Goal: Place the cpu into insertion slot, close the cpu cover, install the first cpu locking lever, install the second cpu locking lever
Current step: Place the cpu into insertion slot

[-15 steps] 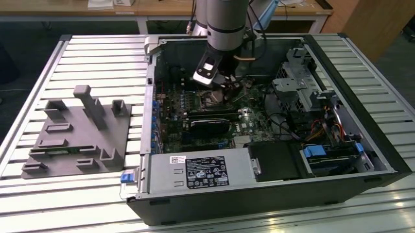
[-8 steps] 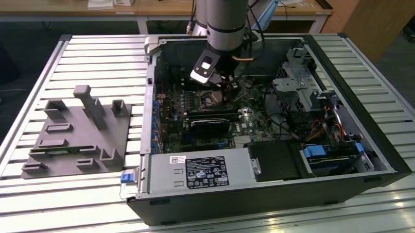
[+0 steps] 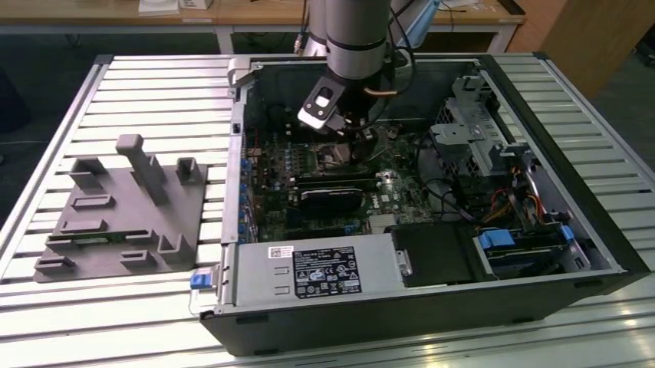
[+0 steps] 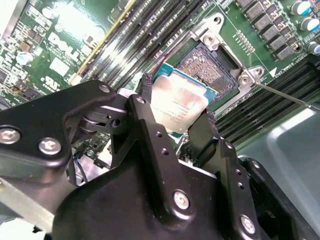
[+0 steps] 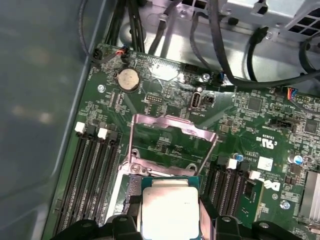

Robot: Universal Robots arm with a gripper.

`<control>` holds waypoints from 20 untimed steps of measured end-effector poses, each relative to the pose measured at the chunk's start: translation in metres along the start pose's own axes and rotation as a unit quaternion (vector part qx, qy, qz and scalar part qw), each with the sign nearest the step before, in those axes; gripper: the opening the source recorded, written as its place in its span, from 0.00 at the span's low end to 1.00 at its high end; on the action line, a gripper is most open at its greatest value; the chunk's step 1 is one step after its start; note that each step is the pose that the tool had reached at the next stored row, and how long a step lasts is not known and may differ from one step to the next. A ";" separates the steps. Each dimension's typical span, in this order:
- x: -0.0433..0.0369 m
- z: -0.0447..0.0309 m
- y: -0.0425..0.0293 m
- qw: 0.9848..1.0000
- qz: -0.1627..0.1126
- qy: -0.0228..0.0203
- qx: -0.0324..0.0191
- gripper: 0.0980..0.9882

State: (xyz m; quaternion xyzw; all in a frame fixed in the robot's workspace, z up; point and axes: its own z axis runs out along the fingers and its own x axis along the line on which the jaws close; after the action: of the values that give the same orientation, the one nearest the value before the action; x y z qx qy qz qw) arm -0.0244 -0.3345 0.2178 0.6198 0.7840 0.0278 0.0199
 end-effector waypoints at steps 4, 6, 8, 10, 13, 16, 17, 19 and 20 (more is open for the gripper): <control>0.0015 0.0003 0.0001 1.000 0.005 0.000 0.000 0.50; 0.0015 0.0007 0.0000 1.000 0.018 -0.001 0.000 0.50; 0.0015 0.0010 -0.0002 0.999 0.033 -0.002 0.000 0.50; 0.0016 0.0015 -0.0006 0.999 0.047 -0.003 0.000 0.50; 0.0027 0.0017 -0.0039 0.998 0.059 -0.004 0.000 0.50; 0.0037 0.0022 -0.0070 0.998 0.065 -0.004 0.000 0.50; 0.0038 0.0025 -0.0073 0.998 0.066 -0.005 0.000 0.50; 0.0038 0.0033 -0.0074 0.997 0.071 -0.005 0.000 0.50; 0.0038 0.0036 -0.0075 0.997 0.074 -0.005 0.000 0.50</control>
State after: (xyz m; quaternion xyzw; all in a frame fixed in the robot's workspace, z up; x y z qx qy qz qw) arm -0.0323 -0.3324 0.2137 0.6759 0.7362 0.0262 0.0219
